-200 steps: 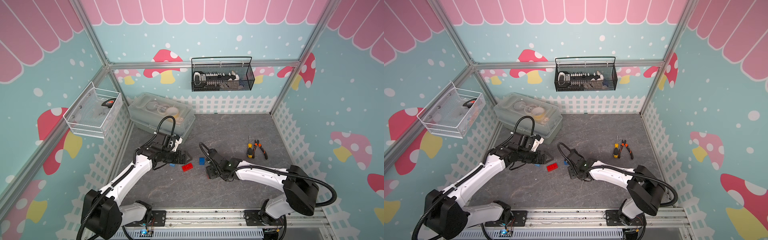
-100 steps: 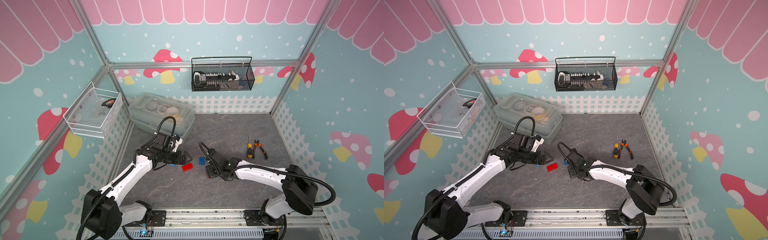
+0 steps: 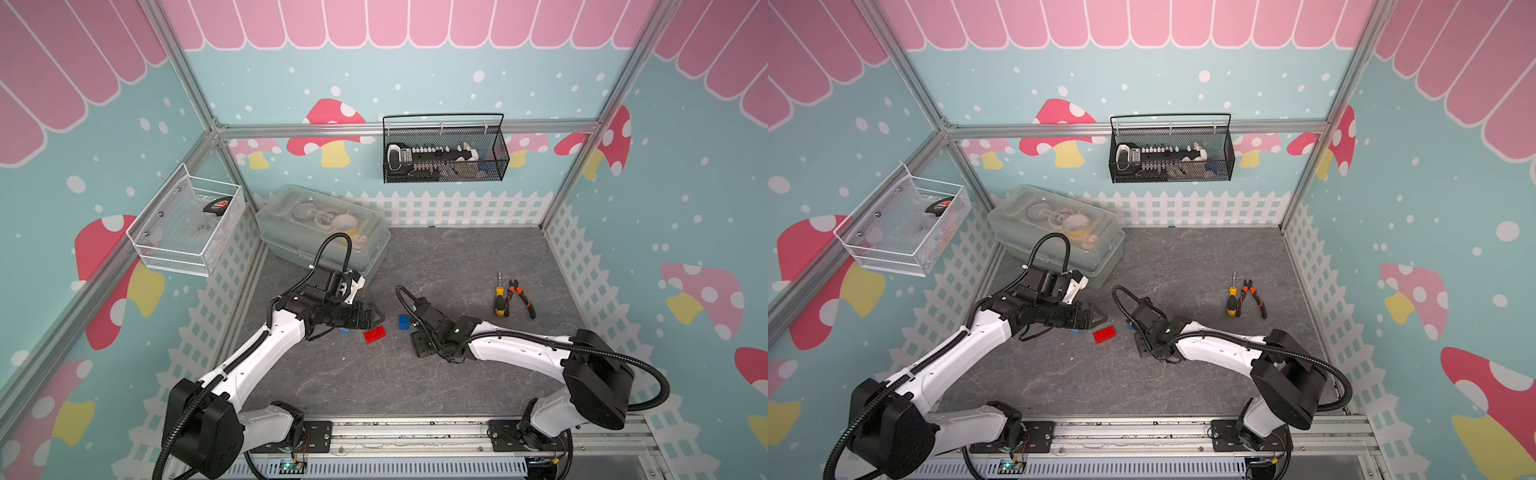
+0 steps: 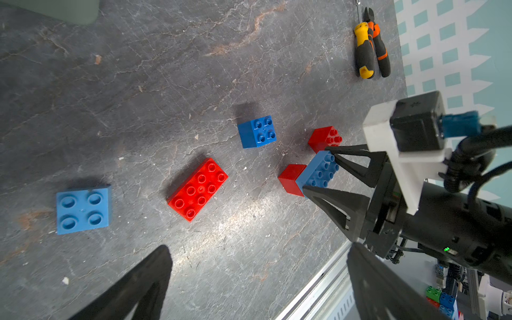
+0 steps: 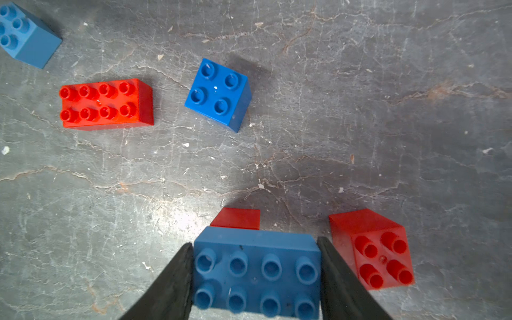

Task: Assemble a giraffe with lego
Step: Assemble the lego brick with the lego brick.

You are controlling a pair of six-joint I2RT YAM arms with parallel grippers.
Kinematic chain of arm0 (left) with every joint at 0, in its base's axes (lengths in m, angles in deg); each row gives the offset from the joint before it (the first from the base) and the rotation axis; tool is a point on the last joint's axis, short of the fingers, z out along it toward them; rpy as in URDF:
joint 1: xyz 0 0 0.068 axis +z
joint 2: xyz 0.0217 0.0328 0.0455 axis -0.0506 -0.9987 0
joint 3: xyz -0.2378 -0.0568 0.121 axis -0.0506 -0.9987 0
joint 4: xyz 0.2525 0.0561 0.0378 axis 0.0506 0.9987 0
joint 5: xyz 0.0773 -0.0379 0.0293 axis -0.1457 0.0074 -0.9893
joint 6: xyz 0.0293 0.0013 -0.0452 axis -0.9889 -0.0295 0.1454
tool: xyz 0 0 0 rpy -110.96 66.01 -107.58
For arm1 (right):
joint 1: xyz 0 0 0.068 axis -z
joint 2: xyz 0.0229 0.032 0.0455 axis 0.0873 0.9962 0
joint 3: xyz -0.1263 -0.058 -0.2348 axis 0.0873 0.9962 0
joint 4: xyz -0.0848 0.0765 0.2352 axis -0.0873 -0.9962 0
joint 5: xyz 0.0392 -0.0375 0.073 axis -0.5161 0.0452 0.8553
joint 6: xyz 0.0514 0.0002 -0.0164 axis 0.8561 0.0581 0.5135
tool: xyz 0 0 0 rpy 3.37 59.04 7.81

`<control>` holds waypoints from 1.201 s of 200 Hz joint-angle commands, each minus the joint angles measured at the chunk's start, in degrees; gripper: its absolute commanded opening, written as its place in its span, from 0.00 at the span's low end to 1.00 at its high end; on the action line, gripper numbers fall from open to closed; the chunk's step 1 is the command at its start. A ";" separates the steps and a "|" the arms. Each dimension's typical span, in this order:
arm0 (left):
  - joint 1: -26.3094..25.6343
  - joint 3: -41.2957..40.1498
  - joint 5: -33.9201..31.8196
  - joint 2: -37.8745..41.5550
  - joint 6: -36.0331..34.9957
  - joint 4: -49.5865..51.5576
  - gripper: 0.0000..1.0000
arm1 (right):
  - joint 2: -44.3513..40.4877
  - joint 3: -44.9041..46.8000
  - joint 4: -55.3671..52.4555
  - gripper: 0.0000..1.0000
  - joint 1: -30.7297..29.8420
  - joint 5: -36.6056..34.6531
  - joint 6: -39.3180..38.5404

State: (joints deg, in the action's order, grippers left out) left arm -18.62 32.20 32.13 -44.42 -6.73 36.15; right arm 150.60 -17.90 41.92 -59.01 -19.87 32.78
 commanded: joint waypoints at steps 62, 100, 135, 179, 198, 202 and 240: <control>-0.44 -0.29 -0.68 -0.50 -0.17 -0.14 0.99 | 0.96 1.92 -6.56 0.48 -0.24 1.94 1.45; -0.45 -0.23 -0.66 -0.45 -0.17 -0.11 0.98 | -0.28 -0.02 -6.47 0.48 0.32 3.35 1.22; -0.43 -0.21 -0.59 -0.37 -0.17 -0.17 0.98 | -1.41 -1.26 -6.68 0.48 1.08 4.34 1.03; -0.40 -0.27 -0.59 -0.28 -0.17 -0.15 0.98 | -2.02 -1.90 -8.03 0.48 1.61 4.36 0.74; -0.40 -0.29 -0.59 -0.28 -0.17 -0.11 0.99 | -2.77 -1.72 -8.23 0.48 1.70 4.54 1.03; -0.45 -0.25 -0.59 -0.28 -0.23 -0.12 0.98 | -2.90 -1.67 -8.14 0.48 1.72 4.64 1.03; -0.43 -0.29 -0.67 -0.18 -0.25 -0.11 0.98 | -4.20 -1.12 -7.92 0.48 1.81 3.51 0.71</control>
State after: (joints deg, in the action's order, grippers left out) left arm -18.66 32.20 31.76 -44.64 -6.73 36.15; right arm 148.24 -18.91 35.62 -57.50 -15.52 33.70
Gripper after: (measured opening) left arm 0.985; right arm 0.602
